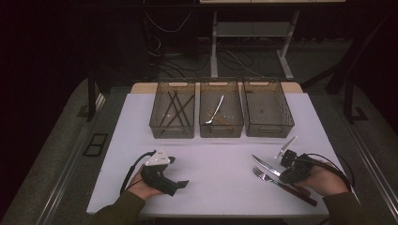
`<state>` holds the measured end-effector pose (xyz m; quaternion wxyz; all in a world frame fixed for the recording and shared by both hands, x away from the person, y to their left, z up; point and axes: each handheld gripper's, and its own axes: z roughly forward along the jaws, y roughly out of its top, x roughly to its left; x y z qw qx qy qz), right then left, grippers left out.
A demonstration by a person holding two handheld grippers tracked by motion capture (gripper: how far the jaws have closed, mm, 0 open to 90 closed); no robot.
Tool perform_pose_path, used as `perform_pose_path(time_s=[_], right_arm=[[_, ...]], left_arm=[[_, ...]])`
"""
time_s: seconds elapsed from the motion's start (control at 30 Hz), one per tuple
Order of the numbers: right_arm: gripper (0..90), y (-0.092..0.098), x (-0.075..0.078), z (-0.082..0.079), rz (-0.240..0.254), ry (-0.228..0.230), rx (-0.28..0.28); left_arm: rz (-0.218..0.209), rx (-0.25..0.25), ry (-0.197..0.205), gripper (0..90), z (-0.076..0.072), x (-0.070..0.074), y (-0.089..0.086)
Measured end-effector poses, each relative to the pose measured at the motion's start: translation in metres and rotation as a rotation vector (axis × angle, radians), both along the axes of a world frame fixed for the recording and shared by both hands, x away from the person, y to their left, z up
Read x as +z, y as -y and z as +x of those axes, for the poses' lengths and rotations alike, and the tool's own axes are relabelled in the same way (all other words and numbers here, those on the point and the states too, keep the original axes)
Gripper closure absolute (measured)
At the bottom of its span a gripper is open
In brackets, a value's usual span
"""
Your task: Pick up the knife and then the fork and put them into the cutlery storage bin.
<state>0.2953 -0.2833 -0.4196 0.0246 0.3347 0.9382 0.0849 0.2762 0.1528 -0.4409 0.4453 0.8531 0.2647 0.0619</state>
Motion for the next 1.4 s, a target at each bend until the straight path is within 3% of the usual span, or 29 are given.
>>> perform_pose_path(time_s=[0.13,0.3,0.43,0.93,1.4], right_arm=[[77.3,-0.004,0.0,0.005,-0.029,-0.032,-0.023],[78.0,-0.006,0.0,0.006,-0.061,-0.025,-0.013],[78.0,-0.003,0.001,0.004,-0.022,-0.016,-0.016],[78.0,0.009,0.012,0.006,0.099,0.135,-0.068],[77.9,0.03,0.018,0.006,0.272,0.232,-0.133]], left_arm=[[-0.002,0.002,0.0,0.0,0.0,0.0,0.0],[0.0,0.0,0.0,0.0,0.0,0.0,0.0],[0.001,0.0,-0.001,0.0,0.0,0.0,0.0],[-0.004,-0.011,0.001,0.0,0.0,0.0,0.0],[-0.008,-0.028,0.01,0.0,-0.001,0.0,0.0]])
